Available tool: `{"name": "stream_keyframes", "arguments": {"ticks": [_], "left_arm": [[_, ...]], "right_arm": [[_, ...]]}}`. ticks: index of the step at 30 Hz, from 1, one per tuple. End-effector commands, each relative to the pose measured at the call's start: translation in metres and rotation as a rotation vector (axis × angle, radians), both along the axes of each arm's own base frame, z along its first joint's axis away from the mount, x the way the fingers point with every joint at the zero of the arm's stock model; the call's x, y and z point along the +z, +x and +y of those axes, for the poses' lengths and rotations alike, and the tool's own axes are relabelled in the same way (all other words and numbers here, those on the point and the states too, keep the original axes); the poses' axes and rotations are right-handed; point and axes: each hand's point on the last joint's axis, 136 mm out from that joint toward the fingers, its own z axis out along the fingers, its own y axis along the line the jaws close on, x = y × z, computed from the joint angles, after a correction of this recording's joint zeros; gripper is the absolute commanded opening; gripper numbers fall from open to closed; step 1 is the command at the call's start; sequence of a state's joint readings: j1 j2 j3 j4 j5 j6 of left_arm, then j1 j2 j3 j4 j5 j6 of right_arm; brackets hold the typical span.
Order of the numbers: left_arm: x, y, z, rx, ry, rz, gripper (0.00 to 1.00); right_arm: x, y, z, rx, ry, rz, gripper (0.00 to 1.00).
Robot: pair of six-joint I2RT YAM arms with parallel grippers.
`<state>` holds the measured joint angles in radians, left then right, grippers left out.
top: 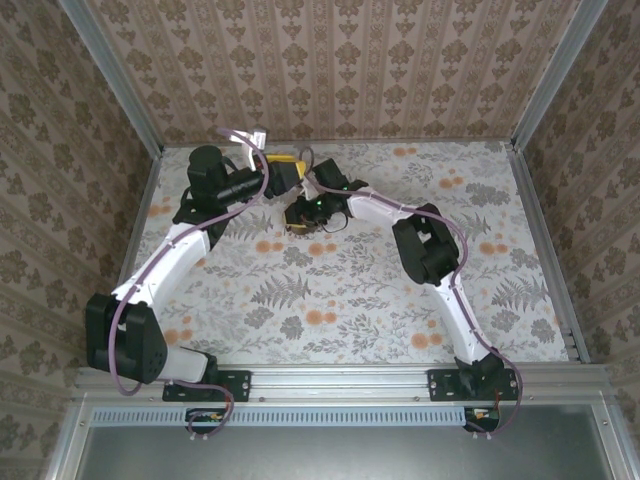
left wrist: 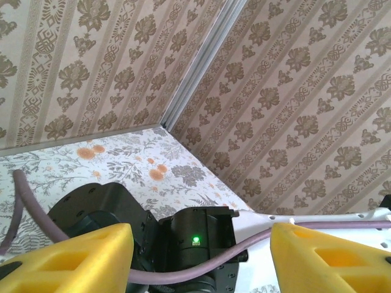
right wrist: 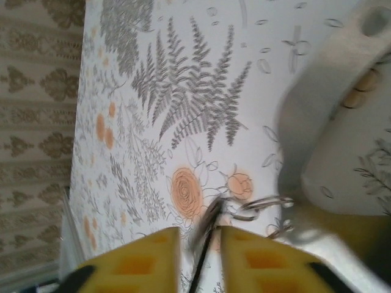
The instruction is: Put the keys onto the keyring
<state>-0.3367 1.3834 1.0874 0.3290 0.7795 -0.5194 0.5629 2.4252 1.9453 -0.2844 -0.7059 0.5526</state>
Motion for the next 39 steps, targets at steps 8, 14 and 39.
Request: {"name": "stream_keyframes", "arguments": {"ticks": [8, 14, 39], "left_arm": [[0.021, -0.011, -0.002, 0.006, -0.023, -0.054, 0.61], [0.026, -0.013, 0.002, 0.036, -0.020, -0.069, 0.62], [-0.061, 0.028, 0.192, 0.981, 0.577, -0.198, 1.00]], "right_arm": [[0.046, -0.026, 0.027, 0.071, 0.047, -0.068, 0.47], [0.053, -0.028, -0.006, 0.015, 0.058, -0.085, 0.51], [0.118, -0.004, -0.359, -0.894, -0.391, -0.521, 0.88]]}}
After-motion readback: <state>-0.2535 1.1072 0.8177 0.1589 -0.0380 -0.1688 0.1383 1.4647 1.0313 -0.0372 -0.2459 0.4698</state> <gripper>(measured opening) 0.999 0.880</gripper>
